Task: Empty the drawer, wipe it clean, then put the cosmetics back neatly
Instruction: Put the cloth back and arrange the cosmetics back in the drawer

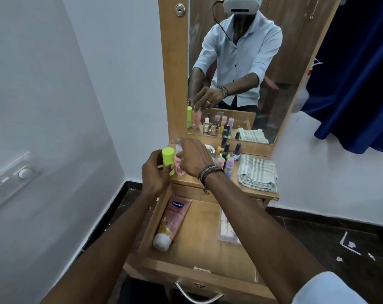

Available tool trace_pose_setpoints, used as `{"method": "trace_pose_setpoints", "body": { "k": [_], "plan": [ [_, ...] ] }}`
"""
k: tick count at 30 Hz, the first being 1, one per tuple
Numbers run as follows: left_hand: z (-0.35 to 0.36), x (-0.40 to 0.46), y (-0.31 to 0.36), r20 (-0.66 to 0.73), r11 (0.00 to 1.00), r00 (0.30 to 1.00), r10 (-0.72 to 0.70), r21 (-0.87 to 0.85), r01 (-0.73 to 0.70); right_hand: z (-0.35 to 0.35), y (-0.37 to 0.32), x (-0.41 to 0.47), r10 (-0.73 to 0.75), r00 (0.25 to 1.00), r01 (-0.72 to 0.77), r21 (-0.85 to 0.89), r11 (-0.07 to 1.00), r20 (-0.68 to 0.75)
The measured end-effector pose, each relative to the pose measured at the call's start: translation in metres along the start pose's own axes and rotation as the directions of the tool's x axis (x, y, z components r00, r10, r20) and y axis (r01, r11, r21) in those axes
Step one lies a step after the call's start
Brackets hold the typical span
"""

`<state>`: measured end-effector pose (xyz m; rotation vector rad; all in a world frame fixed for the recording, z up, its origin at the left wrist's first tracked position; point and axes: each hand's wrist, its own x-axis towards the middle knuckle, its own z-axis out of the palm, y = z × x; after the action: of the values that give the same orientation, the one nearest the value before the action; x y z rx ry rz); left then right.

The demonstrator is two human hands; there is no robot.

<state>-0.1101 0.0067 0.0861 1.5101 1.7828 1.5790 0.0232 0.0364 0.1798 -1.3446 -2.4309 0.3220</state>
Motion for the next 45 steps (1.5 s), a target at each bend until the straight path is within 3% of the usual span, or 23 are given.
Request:
{"method": "trace_pose_setpoints", "body": {
  "k": [5,8,14,18,22,26,31,38,45],
  "plan": [
    [-0.003,-0.003,0.001,-0.009,0.998,0.998,-0.059,-0.011,0.059,-0.006,0.01,-0.027,-0.028,0.99,0.035,0.049,0.998,-0.141],
    [-0.008,-0.015,-0.001,-0.003,0.998,0.999,-0.054,-0.033,0.054,-0.011,0.018,-0.055,-0.013,0.986,0.046,0.193,0.98,-0.166],
    [-0.019,-0.052,0.006,0.067,0.989,0.997,-0.028,-0.14,0.037,-0.003,0.025,-0.106,-0.087,0.981,0.025,0.334,0.942,0.172],
    [-0.019,-0.072,0.007,0.223,0.985,0.974,-0.043,-0.152,0.078,0.027,0.036,-0.122,-0.083,0.967,0.014,0.276,0.961,0.24],
    [-0.008,-0.079,-0.003,0.36,0.998,0.932,-0.048,-0.026,0.062,0.049,0.05,-0.125,0.042,0.986,-0.07,0.174,0.982,0.162],
    [0.011,-0.08,-0.005,0.351,0.999,0.936,-0.006,0.035,-0.006,0.057,0.065,-0.12,0.16,0.986,-0.164,0.097,0.982,0.045],
    [0.034,-0.08,-0.015,0.315,0.997,0.947,-0.069,0.051,0.056,0.064,0.069,-0.113,0.233,0.97,-0.232,0.021,0.972,-0.064],
    [0.056,-0.077,-0.033,0.245,0.985,0.954,-0.172,0.027,0.171,0.087,0.07,-0.109,0.357,0.92,-0.332,0.16,0.93,-0.16],
    [0.071,-0.077,-0.035,0.258,0.989,0.956,-0.141,0.088,0.123,0.096,0.079,-0.106,0.406,0.894,-0.359,0.241,0.902,-0.191]
  ]
}}
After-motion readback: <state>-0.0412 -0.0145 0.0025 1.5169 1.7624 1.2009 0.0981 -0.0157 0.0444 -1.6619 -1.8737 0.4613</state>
